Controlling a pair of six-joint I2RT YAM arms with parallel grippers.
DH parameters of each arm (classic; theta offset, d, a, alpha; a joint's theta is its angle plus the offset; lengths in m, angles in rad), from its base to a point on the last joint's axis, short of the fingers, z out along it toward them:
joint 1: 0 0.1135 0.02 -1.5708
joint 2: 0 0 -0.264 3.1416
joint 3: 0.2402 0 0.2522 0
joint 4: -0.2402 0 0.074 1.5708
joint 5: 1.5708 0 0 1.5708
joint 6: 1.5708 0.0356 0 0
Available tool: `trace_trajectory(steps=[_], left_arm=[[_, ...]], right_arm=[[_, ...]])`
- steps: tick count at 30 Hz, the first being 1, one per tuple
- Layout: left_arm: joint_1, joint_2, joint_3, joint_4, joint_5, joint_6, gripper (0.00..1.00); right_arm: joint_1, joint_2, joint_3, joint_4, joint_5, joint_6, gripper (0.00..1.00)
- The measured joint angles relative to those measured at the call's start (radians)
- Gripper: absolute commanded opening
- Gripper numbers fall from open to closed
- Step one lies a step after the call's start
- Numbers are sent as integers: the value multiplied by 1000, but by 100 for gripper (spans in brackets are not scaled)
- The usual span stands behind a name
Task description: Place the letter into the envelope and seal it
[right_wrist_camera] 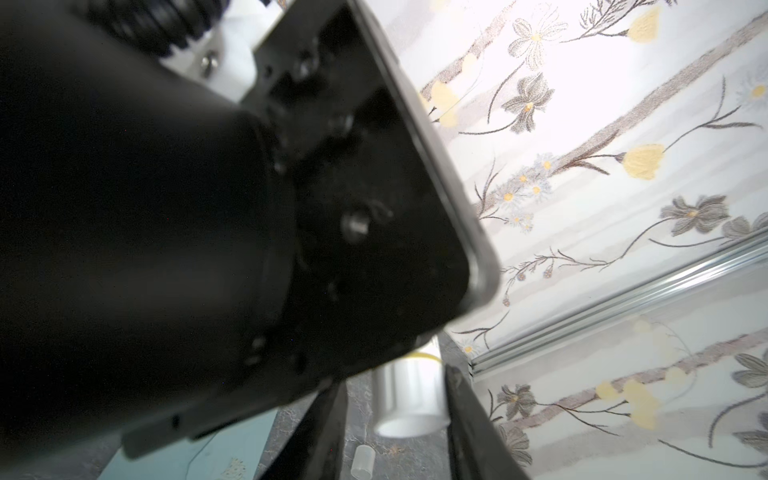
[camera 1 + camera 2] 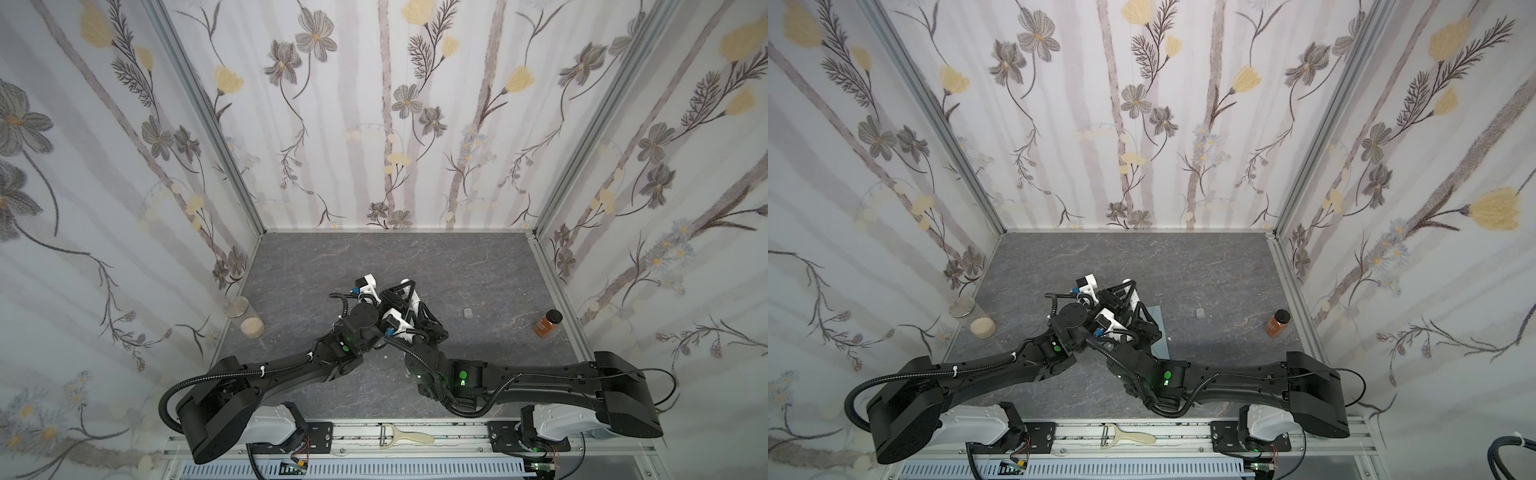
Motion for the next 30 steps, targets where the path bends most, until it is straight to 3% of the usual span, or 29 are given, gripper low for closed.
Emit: trace_trajectory(steps=[5,11,19,24,30], left_arm=[[16,-13,0,37,-18,3,0],[31,-16,-2,39,-35,21,0],[32,-22,-9,39,-58,41,0],[32,-23,-10,40,-75,60,0],[32,-14,-9,41,-84,67,0]], right_arm=[[0,-109,26,-126,-193,256,59],[-19,-285,-50,-132,-397,538,63],[-227,-522,-290,-2,-670,979,67],[-267,-517,-339,105,-758,1175,70],[-282,-424,-330,201,-795,1320,70]])
